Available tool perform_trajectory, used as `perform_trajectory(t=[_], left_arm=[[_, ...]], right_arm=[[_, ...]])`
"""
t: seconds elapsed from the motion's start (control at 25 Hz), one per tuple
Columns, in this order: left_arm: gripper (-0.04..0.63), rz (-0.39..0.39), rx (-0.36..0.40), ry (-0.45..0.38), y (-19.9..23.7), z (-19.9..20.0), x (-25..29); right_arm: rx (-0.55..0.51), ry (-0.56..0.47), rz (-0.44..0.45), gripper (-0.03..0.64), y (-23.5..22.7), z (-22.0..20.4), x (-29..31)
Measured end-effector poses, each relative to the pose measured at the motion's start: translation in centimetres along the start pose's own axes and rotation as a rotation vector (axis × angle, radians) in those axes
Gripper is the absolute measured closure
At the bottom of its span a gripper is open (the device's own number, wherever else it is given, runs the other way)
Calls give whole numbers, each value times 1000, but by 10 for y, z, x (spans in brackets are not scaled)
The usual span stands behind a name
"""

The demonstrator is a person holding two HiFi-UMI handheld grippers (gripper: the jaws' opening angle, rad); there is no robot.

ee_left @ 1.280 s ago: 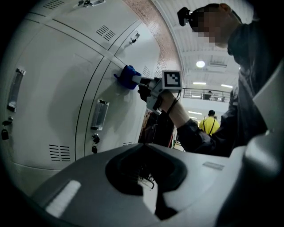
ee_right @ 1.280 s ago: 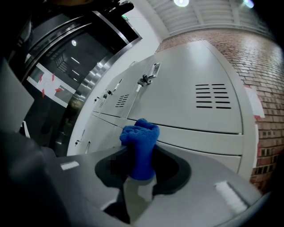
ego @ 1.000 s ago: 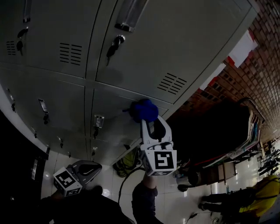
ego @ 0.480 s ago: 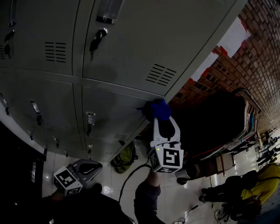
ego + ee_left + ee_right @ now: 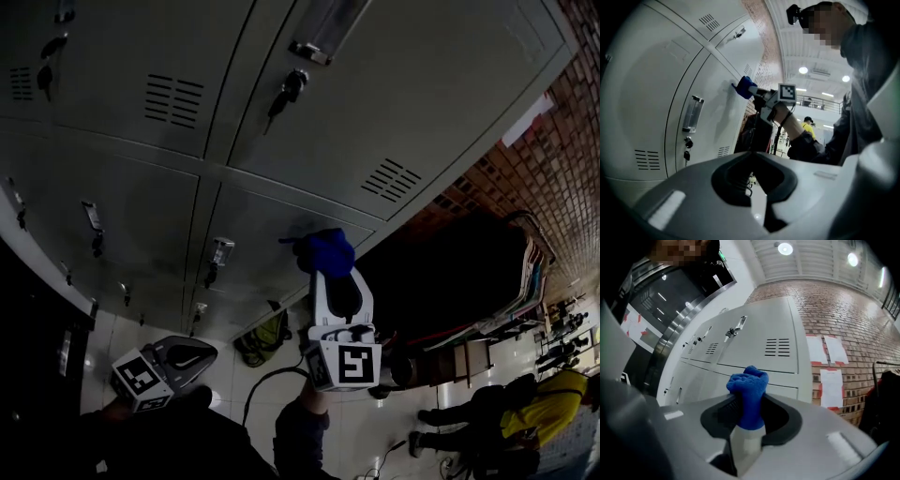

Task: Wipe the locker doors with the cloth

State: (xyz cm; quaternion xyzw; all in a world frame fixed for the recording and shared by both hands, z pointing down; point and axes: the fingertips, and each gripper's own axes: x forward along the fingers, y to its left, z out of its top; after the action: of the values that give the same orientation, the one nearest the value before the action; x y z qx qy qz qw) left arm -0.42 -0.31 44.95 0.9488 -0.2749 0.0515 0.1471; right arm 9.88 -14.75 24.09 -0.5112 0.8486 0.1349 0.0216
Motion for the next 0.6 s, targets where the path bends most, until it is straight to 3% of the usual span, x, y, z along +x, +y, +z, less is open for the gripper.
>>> perform_trajectory(t=[0.6], left_arm=[[598, -9, -21, -4, 62, 0, -79]], right_arm=[[-17, 92, 208, 499, 156, -16, 72]])
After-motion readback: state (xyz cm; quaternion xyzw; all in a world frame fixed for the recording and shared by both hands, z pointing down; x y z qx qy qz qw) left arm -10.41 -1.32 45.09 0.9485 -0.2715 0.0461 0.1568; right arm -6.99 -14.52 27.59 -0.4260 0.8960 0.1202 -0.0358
